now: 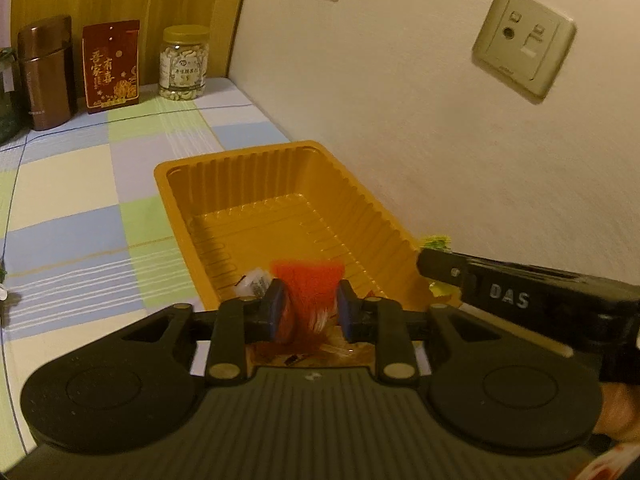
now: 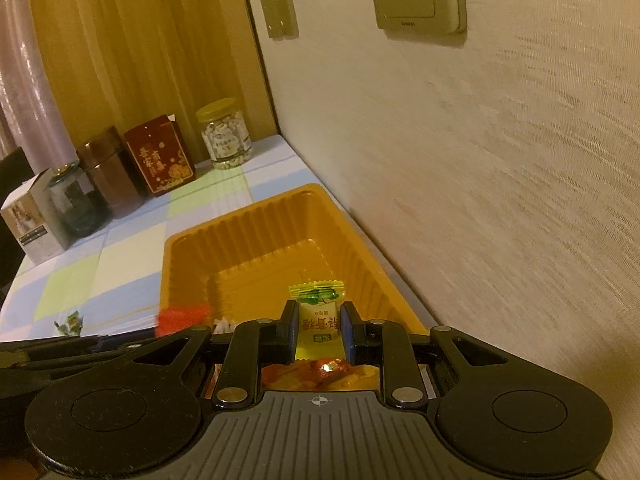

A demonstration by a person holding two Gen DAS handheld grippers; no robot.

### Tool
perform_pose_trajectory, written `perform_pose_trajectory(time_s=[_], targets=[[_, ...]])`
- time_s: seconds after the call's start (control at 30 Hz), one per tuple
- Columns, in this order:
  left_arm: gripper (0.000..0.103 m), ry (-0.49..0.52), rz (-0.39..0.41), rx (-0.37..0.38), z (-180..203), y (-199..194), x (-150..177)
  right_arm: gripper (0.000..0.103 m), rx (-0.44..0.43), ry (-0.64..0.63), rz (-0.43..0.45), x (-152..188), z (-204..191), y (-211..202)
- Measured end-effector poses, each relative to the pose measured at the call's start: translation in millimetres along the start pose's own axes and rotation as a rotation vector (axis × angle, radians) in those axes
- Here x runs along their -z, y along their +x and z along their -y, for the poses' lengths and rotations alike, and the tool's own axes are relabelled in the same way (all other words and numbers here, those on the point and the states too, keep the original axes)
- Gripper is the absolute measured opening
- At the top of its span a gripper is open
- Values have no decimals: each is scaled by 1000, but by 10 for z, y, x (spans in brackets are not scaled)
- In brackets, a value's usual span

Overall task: Organize snacks
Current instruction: 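Open both tools to drop the packets into the orange tray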

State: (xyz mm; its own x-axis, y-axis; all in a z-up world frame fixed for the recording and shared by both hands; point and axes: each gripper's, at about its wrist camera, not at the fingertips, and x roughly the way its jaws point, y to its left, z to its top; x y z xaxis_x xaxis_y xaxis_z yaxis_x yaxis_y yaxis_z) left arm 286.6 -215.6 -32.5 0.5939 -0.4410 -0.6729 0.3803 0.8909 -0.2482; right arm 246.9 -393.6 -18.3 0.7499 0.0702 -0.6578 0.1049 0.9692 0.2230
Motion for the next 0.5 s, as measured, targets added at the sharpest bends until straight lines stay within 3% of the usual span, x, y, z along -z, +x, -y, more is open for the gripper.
perform_pose_trajectory(time_s=[0.5], targets=[[31,-66,28,-69,-311,-297,151,22,-24,8,-3,-10,-64,-1]])
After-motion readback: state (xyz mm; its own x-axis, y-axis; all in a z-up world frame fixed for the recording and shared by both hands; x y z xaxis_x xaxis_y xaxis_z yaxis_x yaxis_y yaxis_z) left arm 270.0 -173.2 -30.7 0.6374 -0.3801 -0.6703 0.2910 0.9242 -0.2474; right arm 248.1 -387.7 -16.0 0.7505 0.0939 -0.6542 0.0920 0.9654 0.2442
